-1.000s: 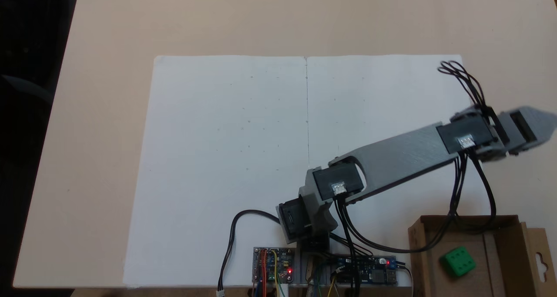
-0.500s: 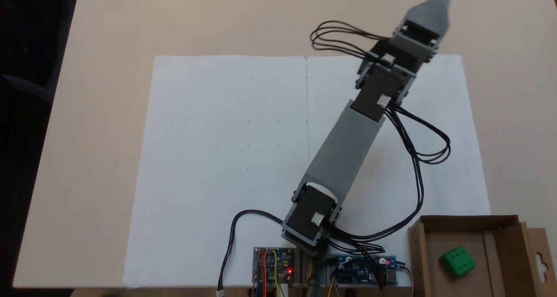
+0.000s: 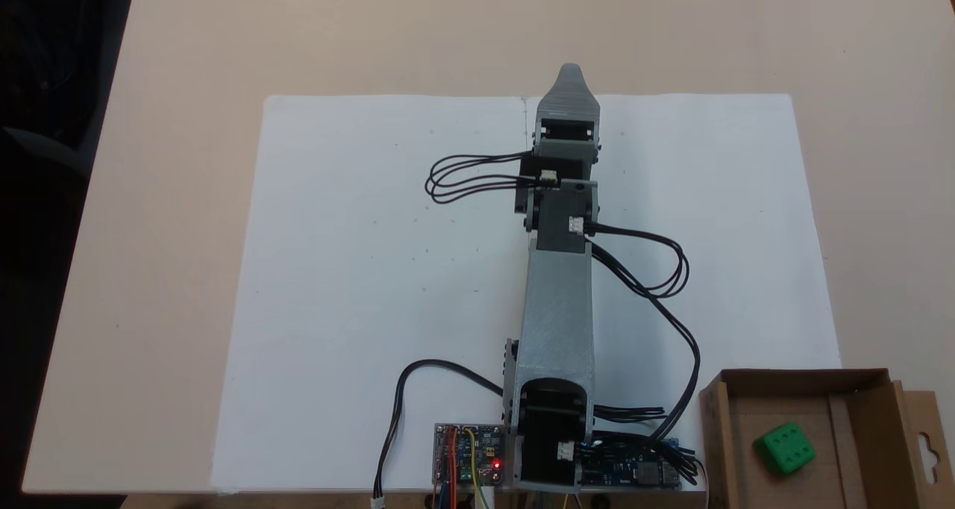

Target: Grasp a green dice and put it in the bin.

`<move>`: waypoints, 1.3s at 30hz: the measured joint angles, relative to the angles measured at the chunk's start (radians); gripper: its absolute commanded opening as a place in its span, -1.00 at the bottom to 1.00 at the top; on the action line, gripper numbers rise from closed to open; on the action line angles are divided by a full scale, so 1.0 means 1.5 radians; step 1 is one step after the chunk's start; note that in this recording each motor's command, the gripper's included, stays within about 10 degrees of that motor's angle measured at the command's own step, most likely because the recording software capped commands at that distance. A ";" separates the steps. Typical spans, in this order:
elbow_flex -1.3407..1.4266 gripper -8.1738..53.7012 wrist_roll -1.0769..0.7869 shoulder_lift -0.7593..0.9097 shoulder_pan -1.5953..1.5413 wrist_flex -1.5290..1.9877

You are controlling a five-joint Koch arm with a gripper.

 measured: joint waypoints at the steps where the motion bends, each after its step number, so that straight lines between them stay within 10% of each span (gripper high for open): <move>1: 0.026 0.72 0.000 0.008 0.000 -0.024; 23: 0.541 0.66 -0.006 0.087 -0.048 -0.492; 39: 0.587 0.70 -0.006 0.091 -0.048 -0.781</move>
